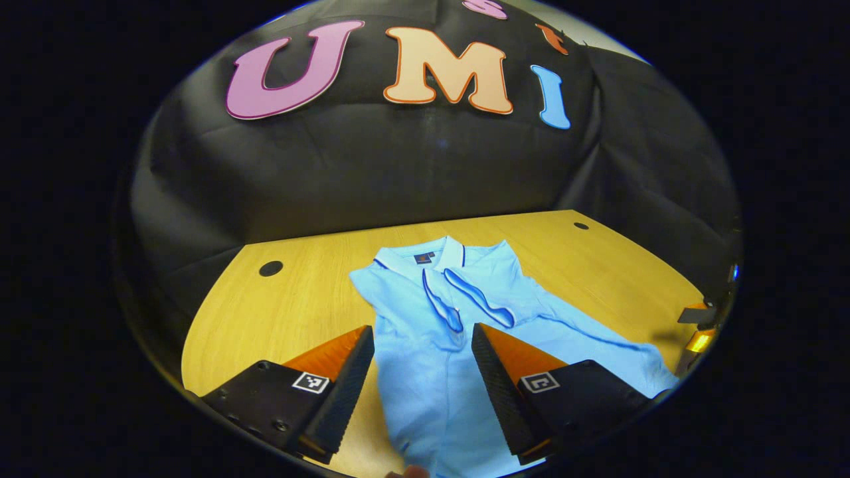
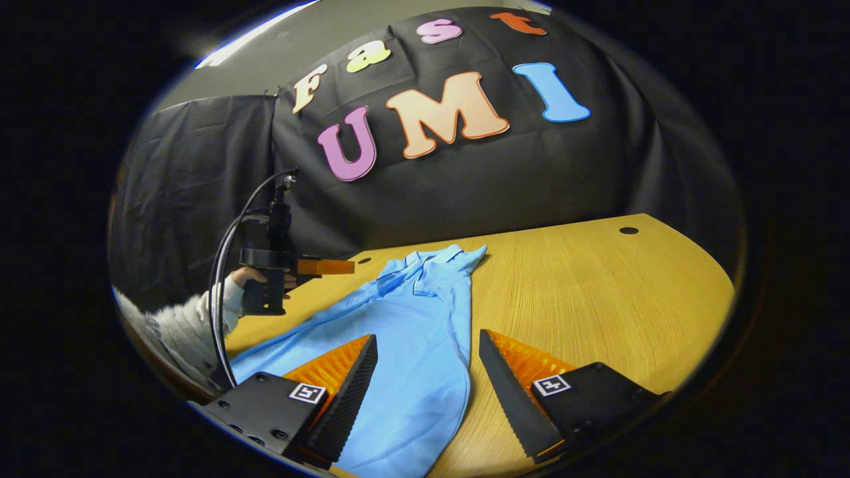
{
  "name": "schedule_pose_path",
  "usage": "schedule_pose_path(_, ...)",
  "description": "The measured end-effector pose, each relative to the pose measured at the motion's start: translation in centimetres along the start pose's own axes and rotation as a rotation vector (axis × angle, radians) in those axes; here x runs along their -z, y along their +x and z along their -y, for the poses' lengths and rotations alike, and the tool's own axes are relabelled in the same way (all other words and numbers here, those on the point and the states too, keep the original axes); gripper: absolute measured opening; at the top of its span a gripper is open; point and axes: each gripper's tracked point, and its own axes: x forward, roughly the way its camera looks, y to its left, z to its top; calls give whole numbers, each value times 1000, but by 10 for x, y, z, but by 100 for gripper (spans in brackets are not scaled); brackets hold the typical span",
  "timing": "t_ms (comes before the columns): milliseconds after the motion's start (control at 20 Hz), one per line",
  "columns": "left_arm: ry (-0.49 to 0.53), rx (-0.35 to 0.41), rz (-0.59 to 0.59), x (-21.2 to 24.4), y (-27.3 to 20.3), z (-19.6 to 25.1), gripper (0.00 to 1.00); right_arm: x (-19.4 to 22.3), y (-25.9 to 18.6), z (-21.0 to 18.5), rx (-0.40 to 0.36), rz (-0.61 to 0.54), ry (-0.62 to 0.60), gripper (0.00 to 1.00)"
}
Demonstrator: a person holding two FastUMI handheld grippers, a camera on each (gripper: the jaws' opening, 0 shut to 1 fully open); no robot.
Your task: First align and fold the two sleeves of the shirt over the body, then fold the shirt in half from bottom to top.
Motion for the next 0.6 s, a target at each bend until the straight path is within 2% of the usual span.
schedule_pose_path(200, -19, 47, 18, 27, -77, 13, 88, 29, -17, -14, -18, -59, -35, 97)
schedule_pose_path(350, -12, 51, 20, 56, -129, 23, 89, 49, -32, -18, -12, -91, -66, 97)
schedule_pose_path(600, -17, 66, -4, 119, -186, 41, 88, 75, -58, -23, 0, -136, -83, 97)
